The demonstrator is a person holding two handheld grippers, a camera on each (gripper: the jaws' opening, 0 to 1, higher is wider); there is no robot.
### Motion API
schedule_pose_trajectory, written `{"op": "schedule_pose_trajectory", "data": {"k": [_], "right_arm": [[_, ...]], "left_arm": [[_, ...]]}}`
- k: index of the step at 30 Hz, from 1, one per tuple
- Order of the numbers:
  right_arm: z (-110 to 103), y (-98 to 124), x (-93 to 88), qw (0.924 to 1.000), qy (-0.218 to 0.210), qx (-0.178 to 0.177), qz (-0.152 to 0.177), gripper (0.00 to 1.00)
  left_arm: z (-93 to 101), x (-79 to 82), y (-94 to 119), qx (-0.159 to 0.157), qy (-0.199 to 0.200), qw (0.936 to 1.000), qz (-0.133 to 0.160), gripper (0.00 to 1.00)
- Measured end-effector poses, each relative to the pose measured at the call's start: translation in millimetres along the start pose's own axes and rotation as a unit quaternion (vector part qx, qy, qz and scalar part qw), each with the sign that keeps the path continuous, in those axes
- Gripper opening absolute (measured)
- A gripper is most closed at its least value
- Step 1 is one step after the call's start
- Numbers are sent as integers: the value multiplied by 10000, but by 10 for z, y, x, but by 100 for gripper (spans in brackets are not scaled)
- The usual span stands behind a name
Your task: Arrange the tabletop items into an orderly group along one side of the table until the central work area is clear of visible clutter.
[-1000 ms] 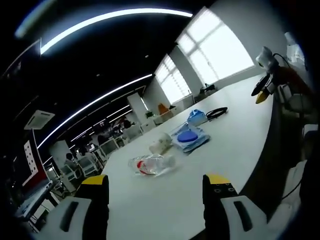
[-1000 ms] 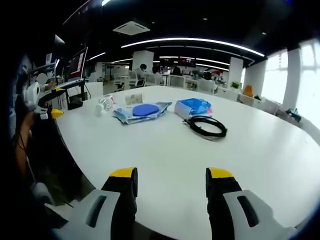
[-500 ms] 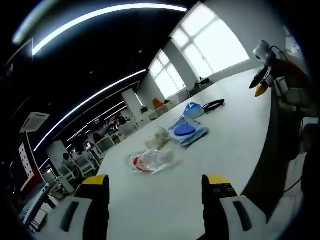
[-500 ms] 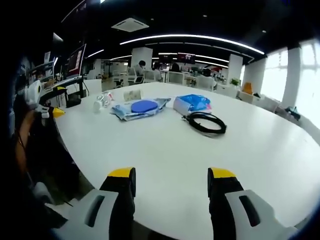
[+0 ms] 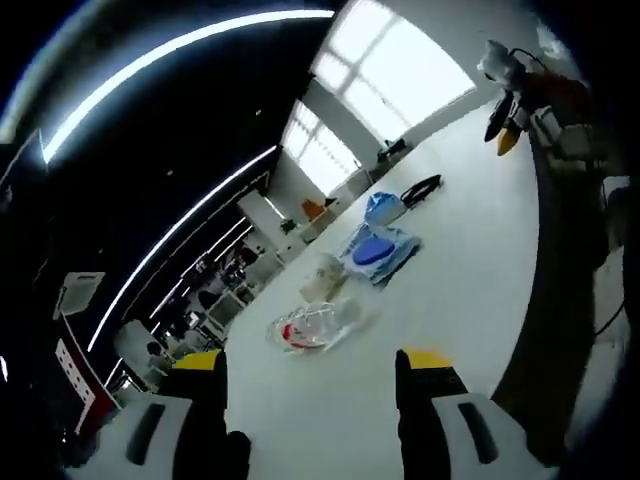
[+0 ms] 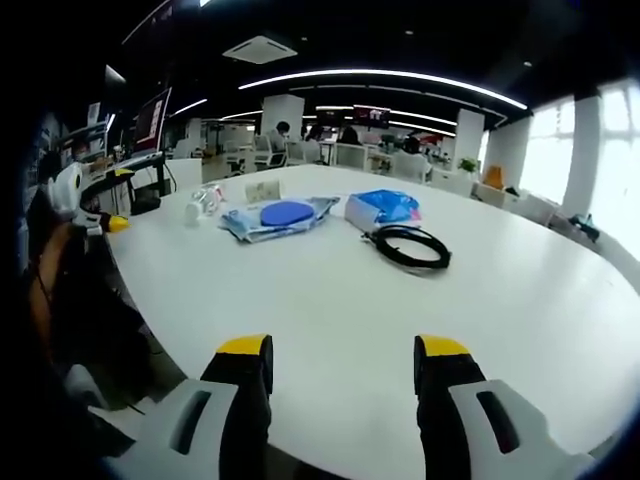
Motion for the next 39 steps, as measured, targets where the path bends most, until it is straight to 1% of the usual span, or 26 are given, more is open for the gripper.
{"op": "schedule_pose_trajectory", "data": {"k": [1, 3, 5, 9, 13, 19, 21, 22, 26, 30, 39], "right_arm": [[-2, 0, 5, 10000, -13, 4, 9, 54], [-5, 2, 14, 10000, -22, 4, 37, 54], [-8, 2, 16, 10000, -35, -3, 44, 54], [-18, 6, 13, 10000, -25, 16, 34, 54], [-1, 18, 17, 10000, -28, -5, 38, 54], [2, 20, 12, 10000, -19, -27, 36, 54], [-10, 18, 11, 10000, -42, 3, 41, 54], [-12, 18, 12, 10000, -46, 7, 49, 54], [-14, 16, 7, 10000, -33, -1, 38, 53], [-24, 10, -2, 10000, -18, 13, 12, 53], [-25, -2, -18, 10000, -2, 6, -57, 53]], "left_arm": [[8, 7, -14, -30, -212, 9998, -43, 65], [30, 23, -40, -112, -330, 9994, -76, 65], [47, 56, -73, -200, -145, 9997, 43, 65], [63, 65, -104, -221, -159, 9996, 65, 65], [89, 27, -138, -313, -300, 9991, -38, 65], [95, 4, -153, -351, -480, 9982, -29, 65], [105, 4, -167, -367, -620, 9974, -18, 65], [115, 6, -178, -391, -758, 9964, -9, 65], [130, -1, -197, -442, -1110, 9928, -115, 65], [128, 16, -227, -478, -1201, 9916, -23, 65], [116, 49, -284, -507, -1376, 9892, 64, 63]]}}
Point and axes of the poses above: the point that each gripper's makers call its tool centre point, and the gripper's own axes: y roughly backward along the fingers, z roughly to its right, x roughly out of its top, the point moved 4 cm from there along y, roughly backward along the fingers, and after that the axes turned 12 degrees about -y, right-handed, at the moved point
